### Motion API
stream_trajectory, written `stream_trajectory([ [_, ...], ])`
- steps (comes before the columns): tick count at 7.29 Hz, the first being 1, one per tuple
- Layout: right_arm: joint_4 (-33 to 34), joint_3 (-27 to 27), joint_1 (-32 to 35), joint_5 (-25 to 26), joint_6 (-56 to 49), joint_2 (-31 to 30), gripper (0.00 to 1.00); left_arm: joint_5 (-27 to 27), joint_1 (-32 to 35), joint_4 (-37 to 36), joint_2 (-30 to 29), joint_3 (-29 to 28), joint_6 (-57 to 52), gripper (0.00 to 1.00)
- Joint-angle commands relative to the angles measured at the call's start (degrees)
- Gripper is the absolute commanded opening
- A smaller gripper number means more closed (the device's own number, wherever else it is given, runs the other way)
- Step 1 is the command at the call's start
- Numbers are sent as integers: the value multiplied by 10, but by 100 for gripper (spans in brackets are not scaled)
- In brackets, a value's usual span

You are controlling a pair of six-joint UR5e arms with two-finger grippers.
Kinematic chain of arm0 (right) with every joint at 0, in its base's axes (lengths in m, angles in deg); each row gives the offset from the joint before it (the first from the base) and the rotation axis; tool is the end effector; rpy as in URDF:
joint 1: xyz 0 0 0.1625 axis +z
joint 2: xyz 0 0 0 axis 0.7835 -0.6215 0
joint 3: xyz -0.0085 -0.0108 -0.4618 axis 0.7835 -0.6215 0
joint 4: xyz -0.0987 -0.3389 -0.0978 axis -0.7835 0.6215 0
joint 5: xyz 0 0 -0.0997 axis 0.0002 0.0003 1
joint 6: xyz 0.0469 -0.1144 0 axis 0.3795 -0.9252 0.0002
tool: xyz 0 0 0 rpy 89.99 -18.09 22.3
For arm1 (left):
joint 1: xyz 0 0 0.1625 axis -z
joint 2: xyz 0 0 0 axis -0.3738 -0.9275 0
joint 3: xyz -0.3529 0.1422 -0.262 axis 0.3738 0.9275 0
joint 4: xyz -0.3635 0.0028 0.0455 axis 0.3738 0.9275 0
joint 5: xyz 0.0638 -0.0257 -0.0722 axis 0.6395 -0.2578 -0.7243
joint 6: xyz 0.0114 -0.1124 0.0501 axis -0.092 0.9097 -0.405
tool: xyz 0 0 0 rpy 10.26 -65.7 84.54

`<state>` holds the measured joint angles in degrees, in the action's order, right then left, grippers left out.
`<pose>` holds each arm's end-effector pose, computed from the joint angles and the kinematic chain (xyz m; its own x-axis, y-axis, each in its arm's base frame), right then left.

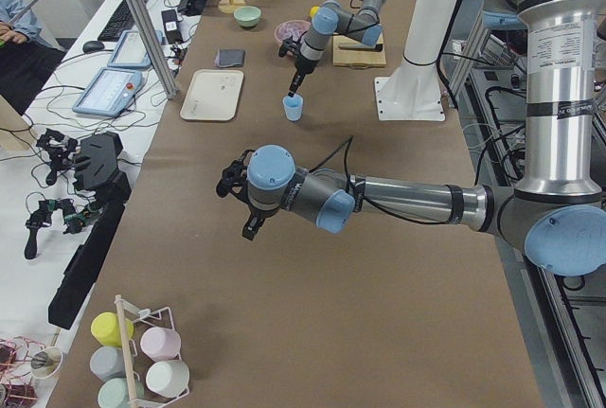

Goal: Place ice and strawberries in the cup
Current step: 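Release the ice into the cup and return the right gripper to the bowl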

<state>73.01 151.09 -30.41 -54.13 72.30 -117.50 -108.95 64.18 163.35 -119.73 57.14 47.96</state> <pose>-0.6738 -0.4191 0.1266 0.5892 0.2357 0.7728 -0.4456 0.8927 0.0675 -0.0036 -0.4235 0.6147 0.5489 0.4020 -0.7328 -0.0586 0.8931 0.4460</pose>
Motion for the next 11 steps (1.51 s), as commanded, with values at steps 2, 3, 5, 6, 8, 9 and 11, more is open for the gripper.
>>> stream_trajectory([
  [2, -11, 10, 23, -25, -22, -4, 98, 0, 0, 5, -1, -6, 0, 99],
  [3, -10, 41, 56, -82, -39, -27, 98, 0, 0, 6, -1, -6, 0, 99],
  [5, -10, 128, 117, -169, -106, -113, 98, 1, 0, 28, -1, -21, 0, 99],
  [6, -8, 159, 148, -211, -122, -154, 98, 3, 0, 30, -2, -22, 1, 99],
  [8, 22, 232, 195, -236, -179, -262, 97, 2, 0, 31, -1, -22, 0, 99],
  [9, 46, 253, 210, -229, -229, -291, 97, 1, 0, 31, -1, -21, 0, 99],
  [11, -4, 307, 221, -229, -297, -396, 96, 1, 0, 37, 0, -22, 1, 99],
])
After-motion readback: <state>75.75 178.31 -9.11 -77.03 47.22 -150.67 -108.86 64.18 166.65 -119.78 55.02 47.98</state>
